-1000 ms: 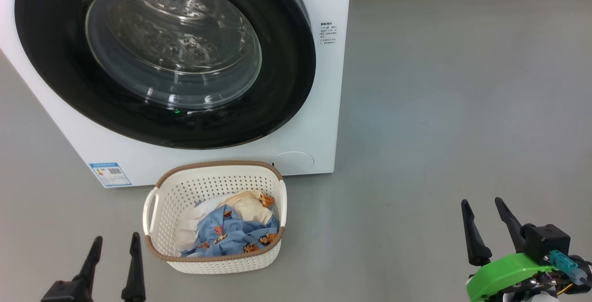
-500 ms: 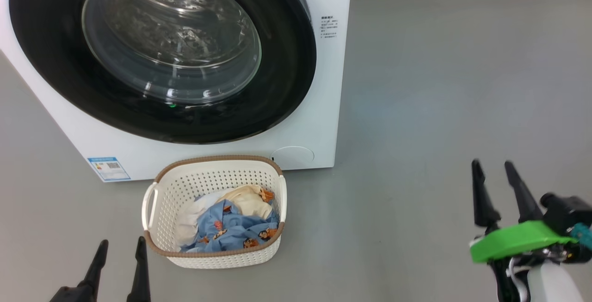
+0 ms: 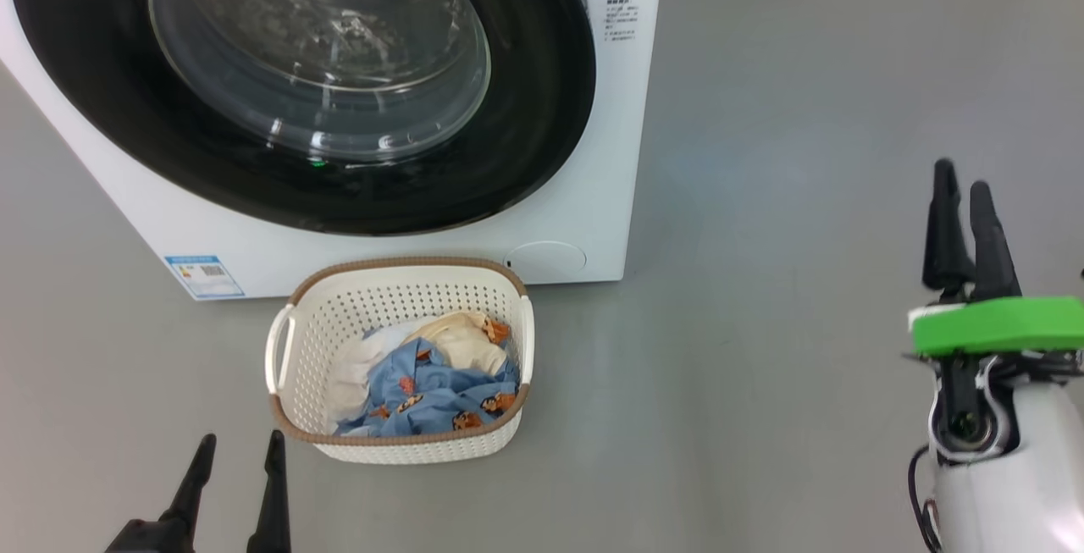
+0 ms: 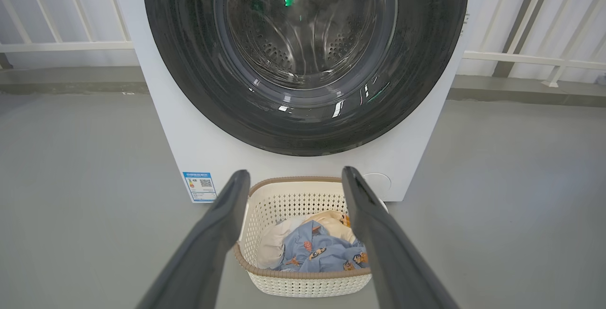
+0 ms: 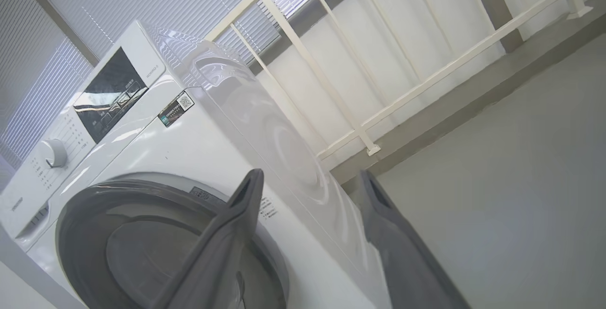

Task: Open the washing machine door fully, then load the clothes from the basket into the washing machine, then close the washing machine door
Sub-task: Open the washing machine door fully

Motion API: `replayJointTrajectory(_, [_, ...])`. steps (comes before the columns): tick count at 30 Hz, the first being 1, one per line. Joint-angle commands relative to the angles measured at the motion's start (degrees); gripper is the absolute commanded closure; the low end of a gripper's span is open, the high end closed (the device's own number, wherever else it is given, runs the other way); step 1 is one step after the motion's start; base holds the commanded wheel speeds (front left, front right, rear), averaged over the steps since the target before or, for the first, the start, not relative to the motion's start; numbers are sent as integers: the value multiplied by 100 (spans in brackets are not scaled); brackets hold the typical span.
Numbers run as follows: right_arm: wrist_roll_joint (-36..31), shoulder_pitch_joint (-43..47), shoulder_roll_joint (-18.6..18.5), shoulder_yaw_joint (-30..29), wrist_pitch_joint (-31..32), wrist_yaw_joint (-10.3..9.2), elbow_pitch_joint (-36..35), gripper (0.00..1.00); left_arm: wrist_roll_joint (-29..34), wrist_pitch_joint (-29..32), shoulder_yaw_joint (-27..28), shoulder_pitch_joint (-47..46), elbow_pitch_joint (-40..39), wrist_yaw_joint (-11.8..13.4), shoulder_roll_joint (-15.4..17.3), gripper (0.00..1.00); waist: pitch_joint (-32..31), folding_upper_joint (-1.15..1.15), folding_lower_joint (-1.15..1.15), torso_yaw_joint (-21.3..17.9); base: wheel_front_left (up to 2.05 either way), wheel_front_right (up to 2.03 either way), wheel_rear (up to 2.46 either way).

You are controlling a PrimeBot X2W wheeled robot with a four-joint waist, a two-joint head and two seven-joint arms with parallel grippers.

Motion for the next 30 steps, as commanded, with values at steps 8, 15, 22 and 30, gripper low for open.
replayJointTrajectory(8, [1712,-910,-10,-123,469,-6,251,0,0,-70,22,-419,-217,-17,100,0,382,0,0,130,0,0,0])
replayJointTrajectory(15, [2676,-1630,-10,-453,1066,-6,832,0,-8,-70,-2,-581,-296,-17,87,0,655,0,0,236,0,0,0])
replayJointTrajectory(22, [2801,-2293,-10,-748,1598,-6,1426,71,-15,-70,19,-705,-390,-18,69,0,856,0,0,318,0,0,0])
replayJointTrajectory(30, [2603,-3070,-10,-861,2356,-6,2090,100,-16,-70,-3,-807,-404,-18,51,0,1056,0,0,379,0,0,0])
